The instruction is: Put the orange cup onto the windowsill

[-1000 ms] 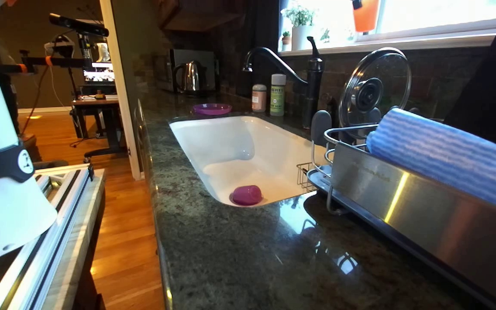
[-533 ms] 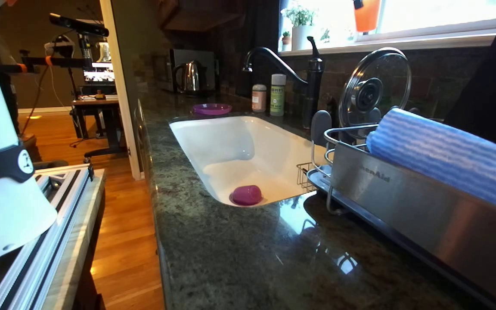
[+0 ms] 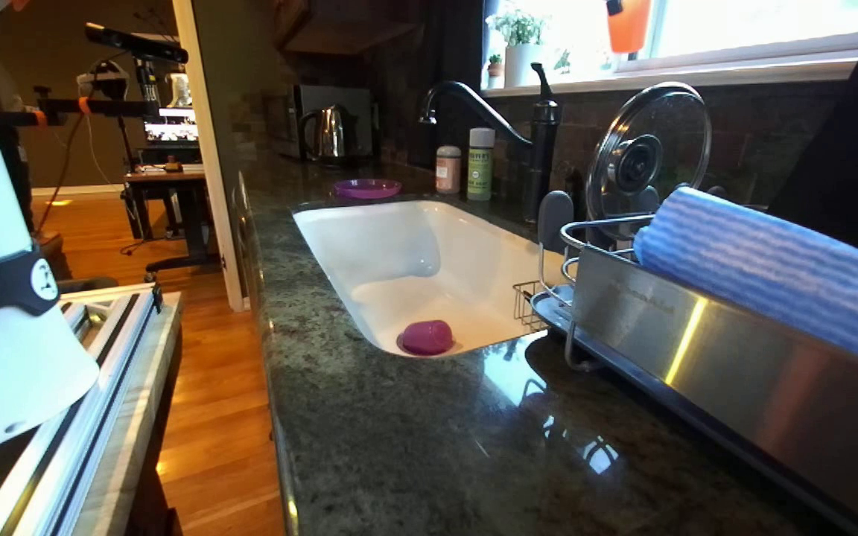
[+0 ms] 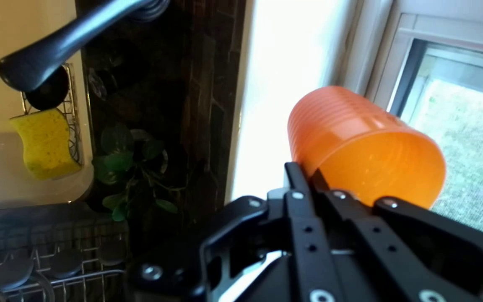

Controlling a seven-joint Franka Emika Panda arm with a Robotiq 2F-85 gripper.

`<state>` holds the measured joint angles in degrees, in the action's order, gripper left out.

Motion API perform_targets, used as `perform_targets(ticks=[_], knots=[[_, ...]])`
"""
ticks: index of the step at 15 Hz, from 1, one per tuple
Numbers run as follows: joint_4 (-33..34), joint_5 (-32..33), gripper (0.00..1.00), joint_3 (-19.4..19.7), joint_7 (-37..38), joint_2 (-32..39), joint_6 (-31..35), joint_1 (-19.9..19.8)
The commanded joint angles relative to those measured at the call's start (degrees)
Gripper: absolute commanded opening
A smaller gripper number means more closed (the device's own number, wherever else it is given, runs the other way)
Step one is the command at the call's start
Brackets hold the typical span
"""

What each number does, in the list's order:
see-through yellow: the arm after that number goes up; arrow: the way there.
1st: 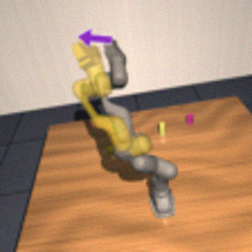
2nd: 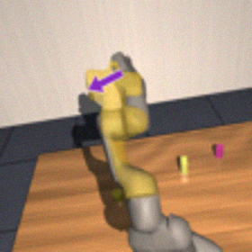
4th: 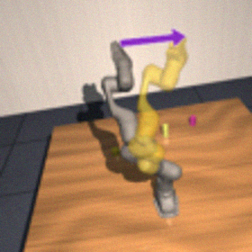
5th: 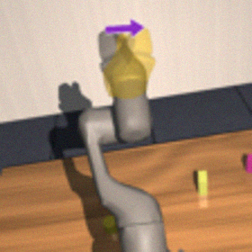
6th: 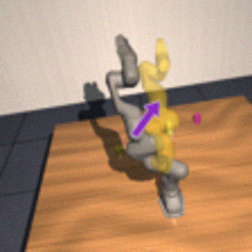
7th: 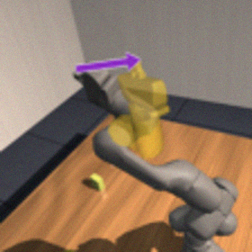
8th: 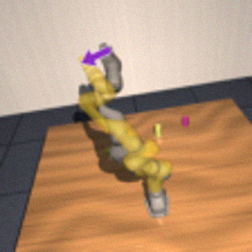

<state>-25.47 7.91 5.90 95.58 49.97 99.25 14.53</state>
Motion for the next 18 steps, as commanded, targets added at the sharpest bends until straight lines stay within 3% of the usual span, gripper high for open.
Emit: perform_targets(ticks=[1,14,18], knots=[[0.0,-1.22,0.01,-0.93,1.57,0.34,0.73,-0.08],[0.16,-0.23,0.01,-0.37,-0.5,4.22,6.98,-0.15],[0.0,-0.52,0.01,-0.57,-0.73,3.9,6.01,0.01]])
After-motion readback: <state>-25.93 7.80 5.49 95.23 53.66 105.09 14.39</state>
